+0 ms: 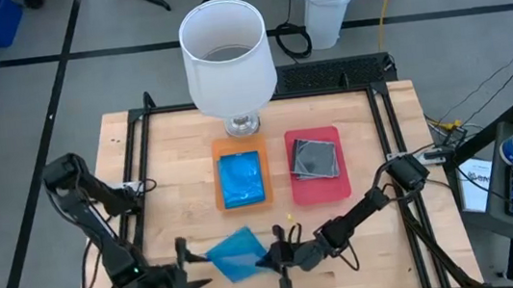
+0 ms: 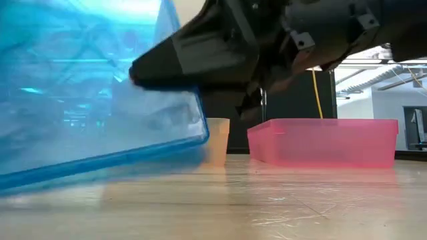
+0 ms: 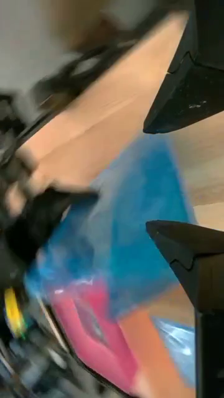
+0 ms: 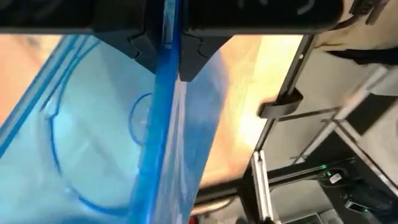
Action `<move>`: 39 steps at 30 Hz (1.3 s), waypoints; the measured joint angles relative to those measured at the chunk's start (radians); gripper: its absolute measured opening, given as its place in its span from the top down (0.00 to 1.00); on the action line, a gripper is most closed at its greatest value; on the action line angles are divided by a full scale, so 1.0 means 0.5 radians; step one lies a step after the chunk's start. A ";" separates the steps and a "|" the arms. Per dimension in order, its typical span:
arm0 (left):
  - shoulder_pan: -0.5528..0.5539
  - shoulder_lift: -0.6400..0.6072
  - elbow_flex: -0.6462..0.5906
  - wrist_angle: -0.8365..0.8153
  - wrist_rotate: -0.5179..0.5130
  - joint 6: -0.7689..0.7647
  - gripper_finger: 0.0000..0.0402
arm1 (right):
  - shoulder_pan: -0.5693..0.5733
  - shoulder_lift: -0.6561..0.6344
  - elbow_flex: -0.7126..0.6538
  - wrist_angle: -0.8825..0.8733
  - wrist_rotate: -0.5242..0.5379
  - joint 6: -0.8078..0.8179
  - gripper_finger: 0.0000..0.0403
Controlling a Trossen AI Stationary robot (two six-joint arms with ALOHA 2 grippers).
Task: Pick & place jewel cases by type
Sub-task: Put the blue CD case into the orange bin
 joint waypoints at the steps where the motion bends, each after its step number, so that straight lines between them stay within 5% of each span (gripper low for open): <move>1: -0.007 -0.038 0.001 -0.012 -0.066 -0.129 0.39 | 0.013 -0.002 0.000 0.021 0.034 -0.062 0.99; 7: -0.011 -0.122 0.002 -0.113 -0.241 -0.616 0.39 | 0.053 0.009 -0.008 -0.008 0.084 -0.232 0.99; 11: 0.048 -0.122 0.002 -0.119 -0.170 -0.785 0.36 | 0.054 0.001 -0.005 -0.027 0.085 -0.268 0.99; 18: 0.204 -0.123 -0.064 0.004 0.039 -0.813 0.19 | 0.054 0.003 -0.005 -0.030 0.083 -0.303 0.99; 26: 0.429 -0.121 -0.153 0.394 0.494 -0.479 0.07 | 0.054 0.002 -0.005 -0.038 0.078 -0.303 0.99; 32: 0.521 -0.121 -0.159 0.419 0.568 -0.365 0.17 | 0.054 0.000 -0.005 -0.047 0.071 -0.302 0.99; 39: 0.579 -0.121 -0.159 0.534 0.714 -0.267 0.50 | 0.054 0.000 -0.003 -0.049 0.023 -0.297 0.99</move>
